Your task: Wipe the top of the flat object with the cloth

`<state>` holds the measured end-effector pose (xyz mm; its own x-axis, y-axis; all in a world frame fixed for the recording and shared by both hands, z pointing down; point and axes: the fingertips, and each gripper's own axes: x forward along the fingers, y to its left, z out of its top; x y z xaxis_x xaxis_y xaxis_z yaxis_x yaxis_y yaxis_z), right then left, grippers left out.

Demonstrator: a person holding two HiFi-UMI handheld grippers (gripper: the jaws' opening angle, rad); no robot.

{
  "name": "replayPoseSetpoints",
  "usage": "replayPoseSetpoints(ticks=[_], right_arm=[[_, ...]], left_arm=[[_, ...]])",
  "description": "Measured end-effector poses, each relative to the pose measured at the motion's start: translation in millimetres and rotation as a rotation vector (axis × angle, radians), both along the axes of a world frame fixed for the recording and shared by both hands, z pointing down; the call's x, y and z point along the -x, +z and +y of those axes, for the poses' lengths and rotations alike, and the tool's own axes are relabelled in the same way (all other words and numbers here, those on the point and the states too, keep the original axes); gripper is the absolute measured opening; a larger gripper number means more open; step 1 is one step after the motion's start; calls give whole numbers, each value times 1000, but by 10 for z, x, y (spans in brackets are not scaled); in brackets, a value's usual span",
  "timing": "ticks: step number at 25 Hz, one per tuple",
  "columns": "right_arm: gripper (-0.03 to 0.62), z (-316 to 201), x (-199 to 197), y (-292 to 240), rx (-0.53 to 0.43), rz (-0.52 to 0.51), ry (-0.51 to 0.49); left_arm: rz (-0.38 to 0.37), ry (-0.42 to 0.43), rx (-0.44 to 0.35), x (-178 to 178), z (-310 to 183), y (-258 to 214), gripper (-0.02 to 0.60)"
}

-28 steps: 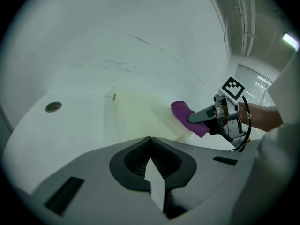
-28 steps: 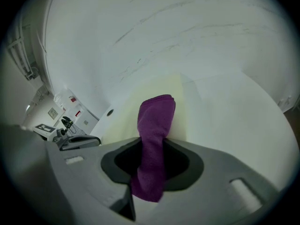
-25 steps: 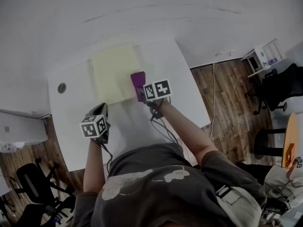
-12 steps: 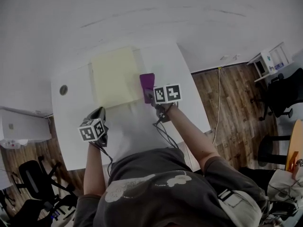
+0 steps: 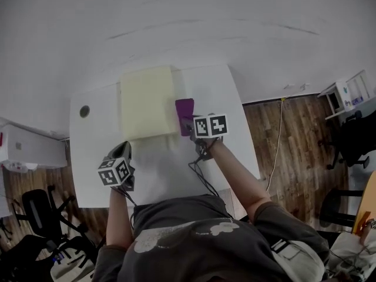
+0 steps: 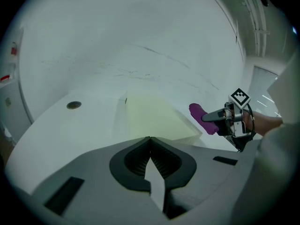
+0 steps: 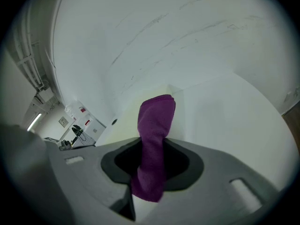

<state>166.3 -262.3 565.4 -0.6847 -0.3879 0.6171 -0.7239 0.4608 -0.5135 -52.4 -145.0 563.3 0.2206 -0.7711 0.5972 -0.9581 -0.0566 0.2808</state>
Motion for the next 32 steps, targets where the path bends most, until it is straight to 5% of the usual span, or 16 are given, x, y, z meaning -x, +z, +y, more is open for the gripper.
replayPoseSetpoints(ticks=[9, 32], right_arm=[[117, 22, 215, -147, -26, 4, 35], [117, 1100, 1435, -378, -167, 188, 219]], left_arm=[[44, 25, -5, 220, 87, 6, -5], [159, 317, -75, 1421, 635, -90, -5]])
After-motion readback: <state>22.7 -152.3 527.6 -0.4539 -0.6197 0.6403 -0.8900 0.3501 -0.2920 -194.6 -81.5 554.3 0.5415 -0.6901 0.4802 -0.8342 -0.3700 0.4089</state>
